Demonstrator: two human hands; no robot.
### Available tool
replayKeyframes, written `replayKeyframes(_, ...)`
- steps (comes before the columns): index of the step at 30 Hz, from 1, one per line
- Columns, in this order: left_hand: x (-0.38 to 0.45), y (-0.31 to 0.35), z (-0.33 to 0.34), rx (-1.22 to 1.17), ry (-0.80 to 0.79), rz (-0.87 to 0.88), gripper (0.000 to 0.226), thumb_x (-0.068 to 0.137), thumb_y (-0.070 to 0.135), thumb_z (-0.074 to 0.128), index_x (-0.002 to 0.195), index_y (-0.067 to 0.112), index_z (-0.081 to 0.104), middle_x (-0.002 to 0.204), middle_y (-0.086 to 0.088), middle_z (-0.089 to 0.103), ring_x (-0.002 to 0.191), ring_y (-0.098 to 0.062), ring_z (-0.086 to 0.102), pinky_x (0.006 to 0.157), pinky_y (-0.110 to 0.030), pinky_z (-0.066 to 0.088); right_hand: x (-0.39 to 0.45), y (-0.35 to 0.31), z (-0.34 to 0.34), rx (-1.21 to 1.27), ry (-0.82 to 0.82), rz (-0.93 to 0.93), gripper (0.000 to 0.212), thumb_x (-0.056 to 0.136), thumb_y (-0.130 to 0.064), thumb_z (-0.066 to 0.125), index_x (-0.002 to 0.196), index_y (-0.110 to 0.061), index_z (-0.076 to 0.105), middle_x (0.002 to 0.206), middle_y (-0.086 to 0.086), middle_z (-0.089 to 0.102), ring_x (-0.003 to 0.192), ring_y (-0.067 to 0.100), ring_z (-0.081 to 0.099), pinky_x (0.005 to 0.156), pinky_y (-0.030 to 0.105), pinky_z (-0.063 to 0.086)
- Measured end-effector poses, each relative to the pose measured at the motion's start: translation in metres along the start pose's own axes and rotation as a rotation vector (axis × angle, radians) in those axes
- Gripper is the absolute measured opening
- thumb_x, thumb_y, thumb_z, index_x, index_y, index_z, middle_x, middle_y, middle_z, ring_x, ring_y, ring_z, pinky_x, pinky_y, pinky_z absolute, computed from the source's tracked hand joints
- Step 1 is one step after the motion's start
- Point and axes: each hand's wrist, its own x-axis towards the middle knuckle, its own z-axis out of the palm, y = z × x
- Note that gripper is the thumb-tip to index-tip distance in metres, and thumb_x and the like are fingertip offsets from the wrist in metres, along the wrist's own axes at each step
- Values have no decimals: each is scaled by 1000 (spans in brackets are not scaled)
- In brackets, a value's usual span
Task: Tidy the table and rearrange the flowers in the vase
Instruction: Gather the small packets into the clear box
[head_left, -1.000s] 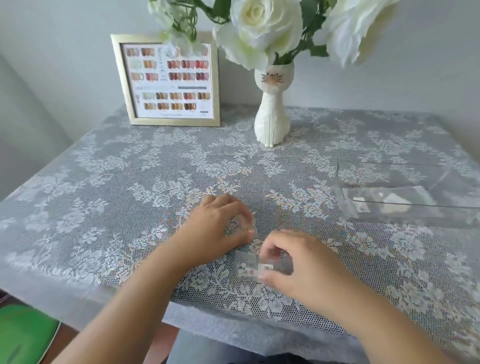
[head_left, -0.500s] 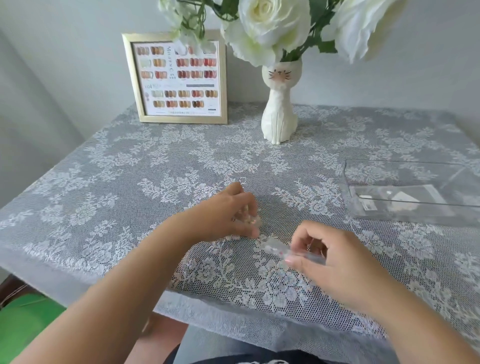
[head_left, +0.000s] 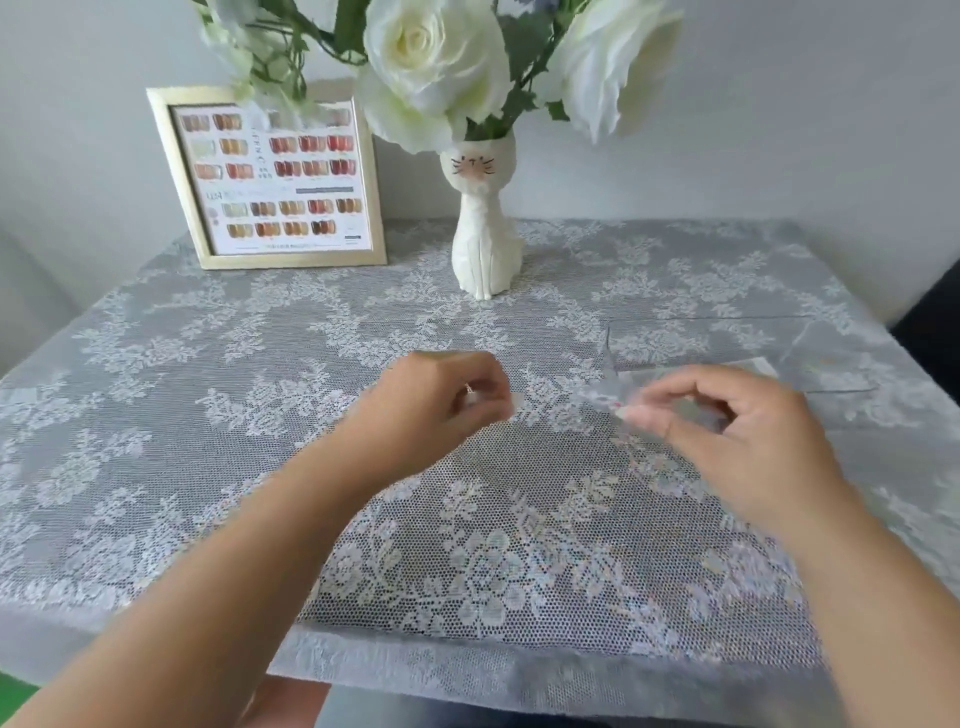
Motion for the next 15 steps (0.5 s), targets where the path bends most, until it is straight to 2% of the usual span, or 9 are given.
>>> replayKeyframes(2, 16, 12, 6, 21, 42, 90, 6, 88, 21, 71, 92, 16, 72, 69, 24, 57, 57, 7, 52, 56, -4, 35, 11, 11, -22, -59, 74, -2, 22, 76, -29, 76, 78, -48, 65, 69, -29, 62, 68, -5, 55, 53, 15, 45)
replayKeyframes(4, 32, 23, 15, 22, 69, 155, 9, 89, 16, 70, 97, 16, 74, 79, 16, 66, 65, 6, 56, 63, -6, 40, 25, 25, -44, -202, 105, 12, 26, 83, -25, 70, 86, -50, 65, 84, -20, 65, 82, 8, 56, 68, 30, 46)
replayKeyframes(5, 39, 28, 20, 16, 81, 184, 11, 90, 15, 70, 100, 15, 74, 85, 10, 71, 69, 4, 59, 67, -11, 46, 32, 32, -53, -277, 92, 19, 23, 86, -25, 66, 91, -48, 66, 87, -21, 64, 84, 12, 54, 73, 31, 43)
replayKeyframes(7, 54, 38, 31, 9, 119, 240, 13, 91, 13, 69, 101, 16, 75, 91, 6, 74, 73, -5, 64, 70, -21, 52, 46, 48, -68, -355, 20, 75, 21, 92, -22, 58, 98, -39, 68, 86, -22, 63, 80, 12, 54, 70, 26, 41)
replayKeyframes(8, 61, 43, 37, 5, 136, 264, 13, 91, 13, 68, 100, 16, 76, 92, 5, 73, 74, -8, 66, 70, -25, 53, 52, 57, -74, -373, -35, 114, 23, 93, -19, 54, 102, -36, 69, 89, -16, 66, 81, 13, 57, 69, 27, 43)
replayKeyframes(10, 75, 51, 48, 10, 160, 298, 12, 90, 15, 69, 99, 20, 77, 92, 5, 71, 74, -12, 66, 67, -27, 52, 61, 71, -81, -396, -138, 188, 25, 95, -17, 51, 104, -31, 69, 102, 2, 69, 88, 22, 62, 77, 33, 48)
replayKeyframes(12, 88, 58, 58, 7, 154, 297, 13, 89, 20, 70, 99, 23, 78, 91, 5, 69, 75, -14, 66, 69, -30, 52, 65, 81, -85, -414, -214, 237, 24, 95, -17, 50, 100, -33, 67, 107, 9, 66, 93, 26, 61, 83, 36, 48)
replayKeyframes(15, 104, 63, 68, 42, 114, 235, 17, 88, 34, 70, 103, 30, 75, 85, 15, 71, 82, -11, 64, 82, -44, 51, 67, 88, -86, -476, -280, 273, 24, 94, -22, 51, 96, -39, 67, 95, -2, 56, 107, 21, 48, 90, 35, 39)
